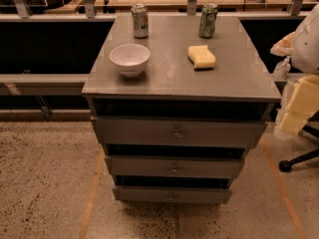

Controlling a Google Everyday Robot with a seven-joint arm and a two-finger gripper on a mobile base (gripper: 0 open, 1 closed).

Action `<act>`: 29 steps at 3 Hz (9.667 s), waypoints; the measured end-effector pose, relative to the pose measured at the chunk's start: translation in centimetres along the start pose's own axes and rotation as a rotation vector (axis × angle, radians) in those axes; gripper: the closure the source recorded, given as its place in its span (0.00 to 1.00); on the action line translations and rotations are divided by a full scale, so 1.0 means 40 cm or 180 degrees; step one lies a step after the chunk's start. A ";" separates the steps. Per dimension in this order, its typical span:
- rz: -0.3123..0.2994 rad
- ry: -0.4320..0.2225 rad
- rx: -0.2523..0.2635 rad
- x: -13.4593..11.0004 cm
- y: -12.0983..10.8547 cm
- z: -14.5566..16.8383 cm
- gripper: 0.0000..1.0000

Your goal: Open top drawer

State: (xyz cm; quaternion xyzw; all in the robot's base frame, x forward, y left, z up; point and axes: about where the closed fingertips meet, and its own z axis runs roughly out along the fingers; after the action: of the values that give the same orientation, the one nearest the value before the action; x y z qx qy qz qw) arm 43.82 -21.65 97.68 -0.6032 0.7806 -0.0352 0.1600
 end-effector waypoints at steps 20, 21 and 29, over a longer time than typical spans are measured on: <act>-0.0326 -0.0543 -0.0818 -0.087 0.011 0.761 0.62; -0.0303 -0.0547 -0.0845 -0.086 0.018 0.757 0.39; -0.0238 -0.0422 -0.0395 -0.069 -0.074 0.756 1.00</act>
Offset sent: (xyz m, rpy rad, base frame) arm 0.0503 0.0384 -0.0951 0.2754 0.0590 0.0741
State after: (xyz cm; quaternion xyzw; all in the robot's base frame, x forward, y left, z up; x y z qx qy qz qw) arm 56.01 -15.64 70.37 -0.6417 0.7459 0.0474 0.1722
